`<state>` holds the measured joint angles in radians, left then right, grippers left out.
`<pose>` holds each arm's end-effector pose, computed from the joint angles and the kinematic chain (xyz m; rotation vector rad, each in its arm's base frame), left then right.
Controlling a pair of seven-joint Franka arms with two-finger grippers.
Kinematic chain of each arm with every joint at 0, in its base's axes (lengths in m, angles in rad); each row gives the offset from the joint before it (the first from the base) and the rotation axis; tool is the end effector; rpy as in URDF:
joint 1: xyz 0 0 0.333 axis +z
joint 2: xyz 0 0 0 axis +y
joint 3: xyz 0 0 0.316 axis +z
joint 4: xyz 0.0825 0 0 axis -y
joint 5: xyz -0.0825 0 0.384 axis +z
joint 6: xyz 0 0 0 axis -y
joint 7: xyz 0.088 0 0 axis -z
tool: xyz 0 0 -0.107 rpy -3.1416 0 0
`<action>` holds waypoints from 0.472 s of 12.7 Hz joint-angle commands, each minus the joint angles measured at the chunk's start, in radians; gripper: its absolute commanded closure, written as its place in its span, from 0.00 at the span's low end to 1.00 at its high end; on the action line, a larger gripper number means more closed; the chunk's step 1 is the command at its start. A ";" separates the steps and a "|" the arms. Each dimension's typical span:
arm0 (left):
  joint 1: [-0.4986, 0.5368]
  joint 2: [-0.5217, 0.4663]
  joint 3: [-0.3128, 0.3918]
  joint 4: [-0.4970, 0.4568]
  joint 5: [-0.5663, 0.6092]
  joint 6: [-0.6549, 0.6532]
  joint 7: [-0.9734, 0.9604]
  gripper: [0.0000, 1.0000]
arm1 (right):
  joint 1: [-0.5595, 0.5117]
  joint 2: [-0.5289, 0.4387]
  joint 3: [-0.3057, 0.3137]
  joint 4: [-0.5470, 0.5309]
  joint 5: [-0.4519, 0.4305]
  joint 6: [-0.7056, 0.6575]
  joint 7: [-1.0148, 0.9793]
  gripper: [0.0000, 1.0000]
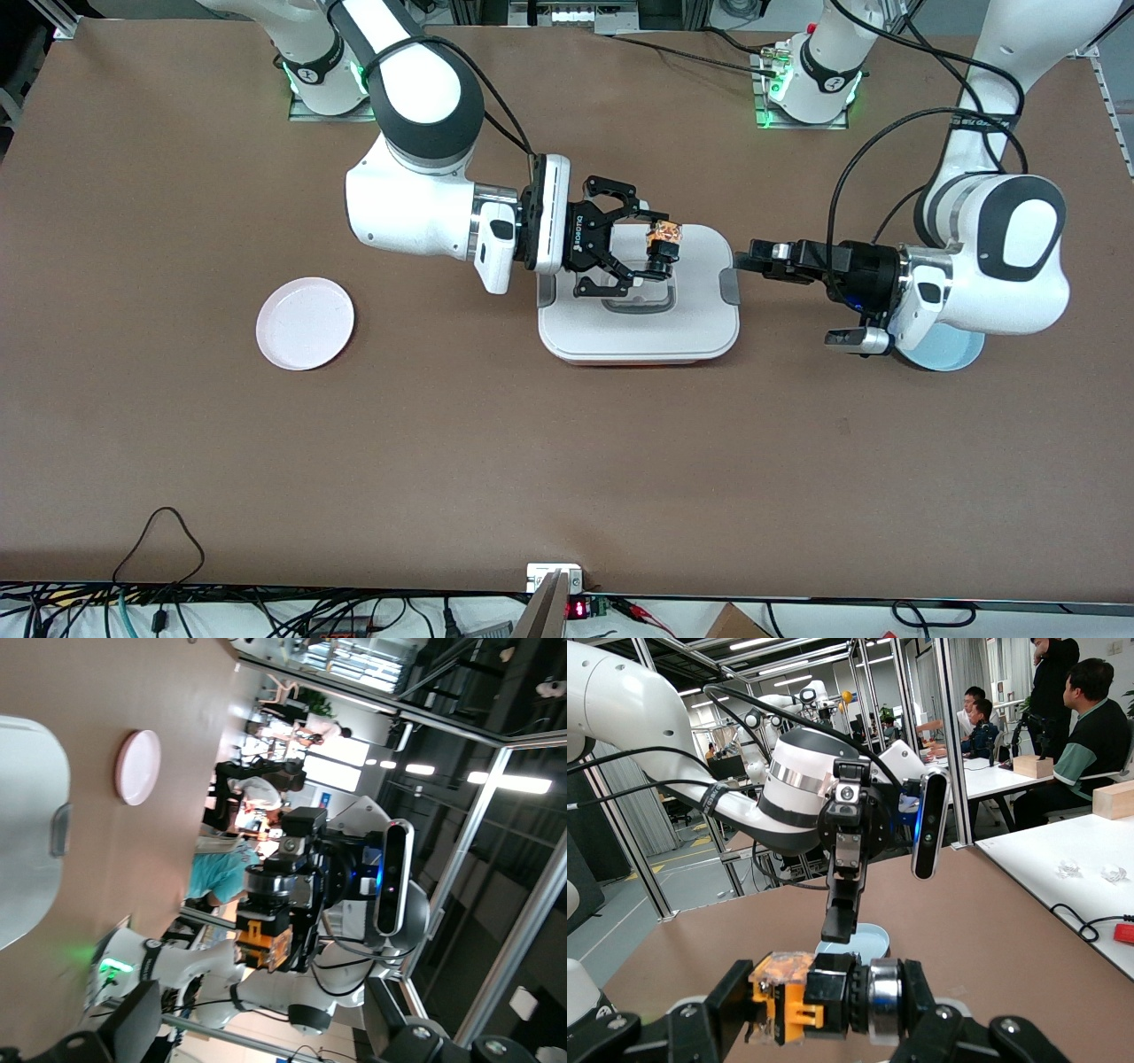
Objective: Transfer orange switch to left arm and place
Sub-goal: 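Close the left gripper on the orange switch held by the right gripper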
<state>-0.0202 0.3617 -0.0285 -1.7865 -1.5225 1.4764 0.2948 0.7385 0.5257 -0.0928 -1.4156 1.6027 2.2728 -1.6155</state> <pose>0.6117 -0.1427 0.4132 1.5564 0.1019 -0.3441 0.5706 0.4798 0.4543 -1.5253 -1.1787 -0.9457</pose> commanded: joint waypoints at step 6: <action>-0.107 0.069 0.007 -0.007 -0.229 0.034 0.085 0.00 | -0.007 0.016 -0.004 0.020 0.026 0.004 -0.055 1.00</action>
<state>-0.1059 0.4152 -0.0290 -1.7886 -1.7066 1.4944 0.3328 0.7349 0.5287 -0.0957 -1.4154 1.6045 2.2736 -1.6333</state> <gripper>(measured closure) 0.000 0.273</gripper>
